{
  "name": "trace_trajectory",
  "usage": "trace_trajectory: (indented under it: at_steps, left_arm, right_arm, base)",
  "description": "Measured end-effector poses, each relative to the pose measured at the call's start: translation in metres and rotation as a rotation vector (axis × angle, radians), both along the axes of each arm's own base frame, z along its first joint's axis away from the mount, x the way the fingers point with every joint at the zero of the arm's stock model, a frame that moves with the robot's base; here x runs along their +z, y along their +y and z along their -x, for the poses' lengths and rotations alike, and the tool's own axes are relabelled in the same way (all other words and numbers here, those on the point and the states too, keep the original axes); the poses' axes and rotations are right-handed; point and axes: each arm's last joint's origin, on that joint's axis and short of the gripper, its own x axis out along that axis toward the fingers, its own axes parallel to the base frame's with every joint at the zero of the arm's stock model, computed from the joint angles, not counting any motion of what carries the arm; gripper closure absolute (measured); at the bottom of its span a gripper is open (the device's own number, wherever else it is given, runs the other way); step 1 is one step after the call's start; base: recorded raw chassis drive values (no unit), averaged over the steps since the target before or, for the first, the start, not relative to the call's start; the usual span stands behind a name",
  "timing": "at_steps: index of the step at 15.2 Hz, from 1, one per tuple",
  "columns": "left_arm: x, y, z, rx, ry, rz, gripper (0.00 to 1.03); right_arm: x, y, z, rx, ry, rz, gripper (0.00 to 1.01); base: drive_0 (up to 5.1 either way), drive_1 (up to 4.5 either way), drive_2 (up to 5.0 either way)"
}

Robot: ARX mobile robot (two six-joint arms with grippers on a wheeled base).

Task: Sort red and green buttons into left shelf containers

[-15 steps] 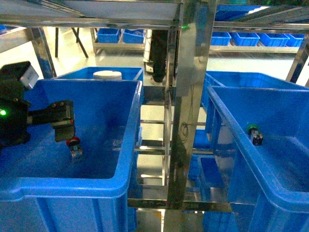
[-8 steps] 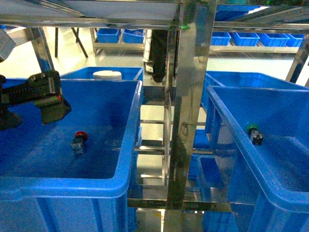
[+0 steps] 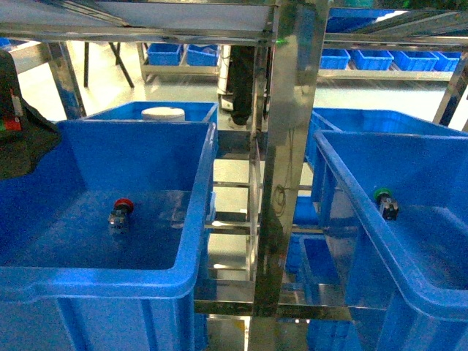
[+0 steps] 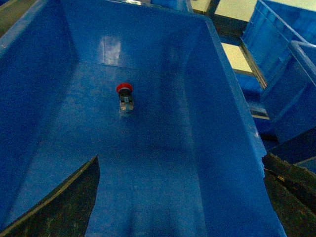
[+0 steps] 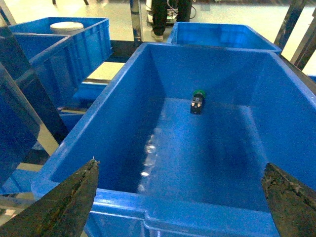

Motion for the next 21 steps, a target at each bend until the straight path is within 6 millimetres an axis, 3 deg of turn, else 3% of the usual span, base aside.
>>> trace_trajectory:
  at_steps: [4, 5, 6, 7, 8, 9, 11, 12, 15, 21]
  left_arm:
    - [-0.003, 0.001, -0.001, 0.007, 0.015, -0.004, 0.05]
    - [-0.004, 0.0, -0.003, 0.011, -0.072, -0.009, 0.08]
    - [-0.013, 0.005, 0.002, 0.018, -0.267, -0.047, 0.21]
    - [-0.026, 0.013, 0.014, 0.008, -0.344, -0.11, 0.31]
    - [-0.03, 0.021, 0.026, 0.011, -0.432, -0.14, 0.44]
    - [-0.022, 0.027, 0.033, 0.021, -0.512, -0.152, 0.57]
    - [-0.028, 0.033, 0.045, 0.006, -0.513, -0.174, 0.81]
    - [-0.039, 0.039, 0.057, 0.0, -0.488, -0.178, 1.01]
    - [-0.045, 0.055, 0.076, 0.012, -0.495, -0.18, 1.01]
    - [-0.051, 0.054, 0.092, 0.003, -0.518, -0.178, 1.01]
  right_arm:
    - [0.0, 0.0, 0.0, 0.0, -0.001, 0.0, 0.03]
    - [-0.001, 0.0, -0.002, -0.033, -0.105, 0.022, 0.08]
    - [-0.007, 0.004, 0.004, -0.077, -0.216, 0.033, 0.21]
    - [-0.011, 0.008, 0.009, -0.088, -0.264, 0.03, 0.32]
    - [-0.009, 0.01, 0.012, -0.096, -0.285, 0.027, 0.45]
    - [-0.007, 0.013, 0.015, -0.091, -0.302, 0.027, 0.58]
    - [-0.012, 0.019, 0.021, -0.112, -0.291, 0.027, 0.82]
    - [-0.019, 0.027, 0.025, -0.078, -0.31, 0.019, 0.99]
    - [-0.018, 0.027, 0.033, -0.091, -0.312, 0.019, 0.99]
    - [-0.018, 0.027, 0.041, -0.093, -0.31, 0.02, 0.99]
  base:
    - [0.0, 0.0, 0.0]
    - [0.0, 0.0, 0.0]
    - [0.0, 0.0, 0.0]
    - [0.0, 0.0, 0.0]
    - [0.0, 0.0, 0.0]
    - [0.0, 0.0, 0.0]
    - [0.0, 0.0, 0.0]
    - [0.0, 0.0, 0.0]
    - [0.0, 0.0, 0.0]
    - [0.0, 0.0, 0.0]
